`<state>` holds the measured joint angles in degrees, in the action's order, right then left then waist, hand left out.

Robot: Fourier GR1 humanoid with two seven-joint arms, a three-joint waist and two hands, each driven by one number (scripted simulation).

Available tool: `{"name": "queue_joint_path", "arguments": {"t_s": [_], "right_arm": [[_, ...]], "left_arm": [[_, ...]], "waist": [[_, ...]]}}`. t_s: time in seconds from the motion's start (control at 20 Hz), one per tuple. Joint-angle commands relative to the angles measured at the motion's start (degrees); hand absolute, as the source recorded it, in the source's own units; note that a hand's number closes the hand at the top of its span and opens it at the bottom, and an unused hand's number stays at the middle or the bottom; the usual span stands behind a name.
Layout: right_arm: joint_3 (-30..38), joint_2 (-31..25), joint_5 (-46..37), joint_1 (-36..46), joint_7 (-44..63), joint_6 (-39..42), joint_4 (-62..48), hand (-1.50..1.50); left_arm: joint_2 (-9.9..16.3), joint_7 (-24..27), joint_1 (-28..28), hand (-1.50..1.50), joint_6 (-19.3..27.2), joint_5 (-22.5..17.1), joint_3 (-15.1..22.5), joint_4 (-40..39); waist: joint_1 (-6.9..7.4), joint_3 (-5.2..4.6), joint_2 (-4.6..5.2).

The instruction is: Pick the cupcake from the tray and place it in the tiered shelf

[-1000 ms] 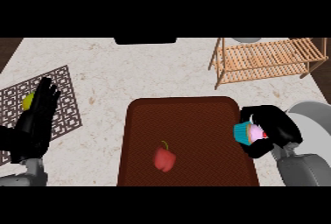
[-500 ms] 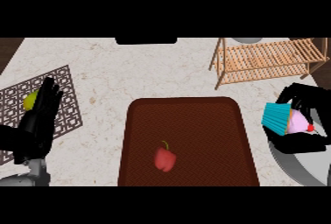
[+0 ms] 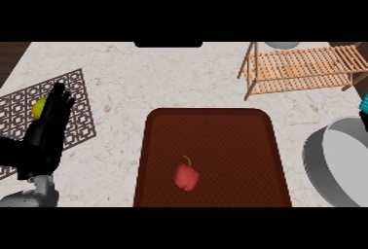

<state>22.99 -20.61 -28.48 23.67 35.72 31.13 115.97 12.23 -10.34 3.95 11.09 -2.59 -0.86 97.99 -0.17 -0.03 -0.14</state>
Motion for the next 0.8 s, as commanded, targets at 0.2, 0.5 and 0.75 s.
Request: {"name": "queue_joint_path", "arguments": {"t_s": [0.2,0.5,0.75], "right_arm": [[3.2,-5.9,-2.6,7.5,-5.9,-7.6,-16.6,1.5],[1.1,-3.1,-6.2,6.5,-18.3,-19.4,-30.2,1.5],[1.1,-4.5,-7.1,13.1,-24.8,-26.3,-44.9,1.5]], "left_arm": [[-0.9,1.7,-2.2,0.0,-1.5,0.3,-0.7,0.3],[-0.1,1.8,-1.0,0.0,-3.4,-1.0,-2.8,-0.8],[-3.0,2.2,0.1,0.0,-0.6,2.9,-0.1,-1.2]], "waist": [[0.75,0.03,0.2],[0.8,0.05,0.29],[0.97,0.06,0.35]]}}
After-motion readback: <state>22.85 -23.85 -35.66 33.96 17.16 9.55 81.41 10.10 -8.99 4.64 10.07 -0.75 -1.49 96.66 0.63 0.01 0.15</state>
